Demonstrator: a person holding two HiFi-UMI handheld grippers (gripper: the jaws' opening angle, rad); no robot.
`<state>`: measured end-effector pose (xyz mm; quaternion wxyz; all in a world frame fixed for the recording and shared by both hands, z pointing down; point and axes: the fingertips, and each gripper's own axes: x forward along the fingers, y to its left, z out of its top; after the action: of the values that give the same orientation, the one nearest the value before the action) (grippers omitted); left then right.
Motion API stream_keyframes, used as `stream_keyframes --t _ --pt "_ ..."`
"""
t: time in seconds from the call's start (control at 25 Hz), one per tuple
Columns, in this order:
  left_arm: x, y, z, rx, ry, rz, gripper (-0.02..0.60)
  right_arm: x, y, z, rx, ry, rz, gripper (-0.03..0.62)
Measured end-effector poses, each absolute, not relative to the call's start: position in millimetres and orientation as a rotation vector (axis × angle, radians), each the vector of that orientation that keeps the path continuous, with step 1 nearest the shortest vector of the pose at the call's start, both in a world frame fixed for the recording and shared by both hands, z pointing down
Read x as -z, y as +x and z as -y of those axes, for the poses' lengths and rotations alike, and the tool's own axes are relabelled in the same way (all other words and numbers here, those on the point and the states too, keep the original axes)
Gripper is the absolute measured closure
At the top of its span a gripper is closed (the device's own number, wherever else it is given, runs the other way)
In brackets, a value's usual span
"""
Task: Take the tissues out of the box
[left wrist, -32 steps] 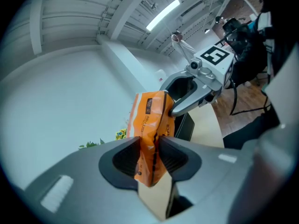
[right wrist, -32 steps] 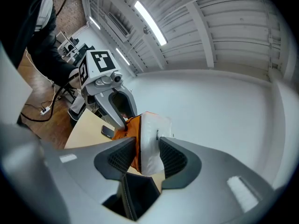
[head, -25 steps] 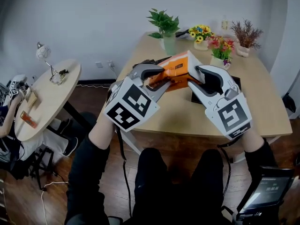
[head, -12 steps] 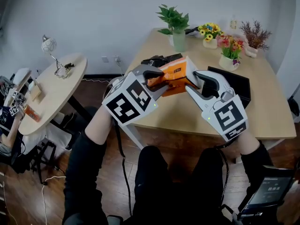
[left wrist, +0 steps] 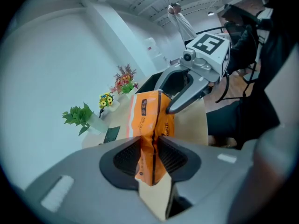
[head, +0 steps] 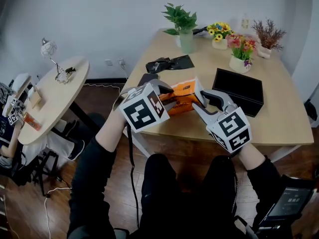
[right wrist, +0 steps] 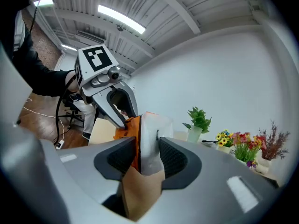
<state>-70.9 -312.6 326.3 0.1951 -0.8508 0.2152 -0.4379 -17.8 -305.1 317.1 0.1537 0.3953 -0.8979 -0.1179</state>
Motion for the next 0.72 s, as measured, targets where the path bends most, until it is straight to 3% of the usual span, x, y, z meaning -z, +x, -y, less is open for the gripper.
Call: stream_keyframes --t 0.72 --pt "-338 -47 307 1.159 -2.411 -0.605 0.489 -358 8 310 0.106 1.087 2.514 0.434"
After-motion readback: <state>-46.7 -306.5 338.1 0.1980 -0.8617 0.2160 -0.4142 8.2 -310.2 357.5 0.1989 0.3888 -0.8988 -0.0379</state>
